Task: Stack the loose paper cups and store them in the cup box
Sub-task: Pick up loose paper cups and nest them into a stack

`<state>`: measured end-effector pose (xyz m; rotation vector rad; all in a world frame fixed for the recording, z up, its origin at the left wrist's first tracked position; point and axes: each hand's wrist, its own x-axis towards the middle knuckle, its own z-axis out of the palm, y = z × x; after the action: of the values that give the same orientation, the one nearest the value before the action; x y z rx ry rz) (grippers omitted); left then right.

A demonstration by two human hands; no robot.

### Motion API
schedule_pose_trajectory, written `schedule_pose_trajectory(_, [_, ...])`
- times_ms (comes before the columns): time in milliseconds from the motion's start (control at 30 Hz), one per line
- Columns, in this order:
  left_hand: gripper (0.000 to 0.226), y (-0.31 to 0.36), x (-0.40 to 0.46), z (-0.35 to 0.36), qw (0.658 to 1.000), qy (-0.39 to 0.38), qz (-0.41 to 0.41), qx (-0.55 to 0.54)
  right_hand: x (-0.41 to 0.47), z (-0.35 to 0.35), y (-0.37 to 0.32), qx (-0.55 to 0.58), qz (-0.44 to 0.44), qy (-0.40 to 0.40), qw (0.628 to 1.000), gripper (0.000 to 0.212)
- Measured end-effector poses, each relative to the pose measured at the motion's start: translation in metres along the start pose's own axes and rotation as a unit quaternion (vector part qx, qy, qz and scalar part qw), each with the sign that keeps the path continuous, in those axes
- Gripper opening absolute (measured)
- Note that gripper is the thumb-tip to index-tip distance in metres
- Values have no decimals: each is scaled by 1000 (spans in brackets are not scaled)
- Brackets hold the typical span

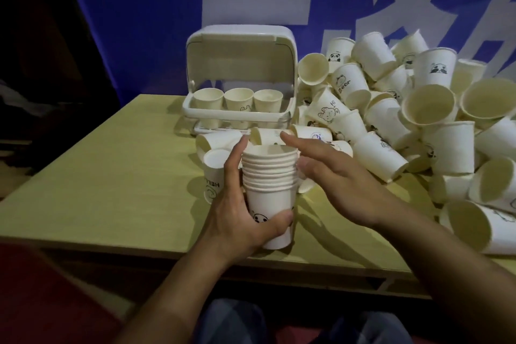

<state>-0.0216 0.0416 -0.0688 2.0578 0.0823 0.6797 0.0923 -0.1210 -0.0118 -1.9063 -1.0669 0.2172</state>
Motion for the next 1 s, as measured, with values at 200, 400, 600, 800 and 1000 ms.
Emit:
schedule_pose_trajectory(200, [113,-2,-3,-7,999,-11,-39,-8,17,-31,18,-326,-11,-17,945,69])
schedule_pose_trajectory(400, [115,-1,0,-3,999,-17,-40,5,22,-23,52,-495,87,-17,864,79])
schedule_pose_trajectory(600, [111,1,0,-2,999,-15,-42,2,30,-28,62,-504,55,22,861,74])
schedule_pose_trajectory(800, [112,3,2,0,999,-21,-48,12,30,-30,59,-527,75,-10,846,74])
schedule_pose_trajectory(1000, [110,4,1,1,998,-50,-41,14,23,-53,44,-369,117,98,917,82])
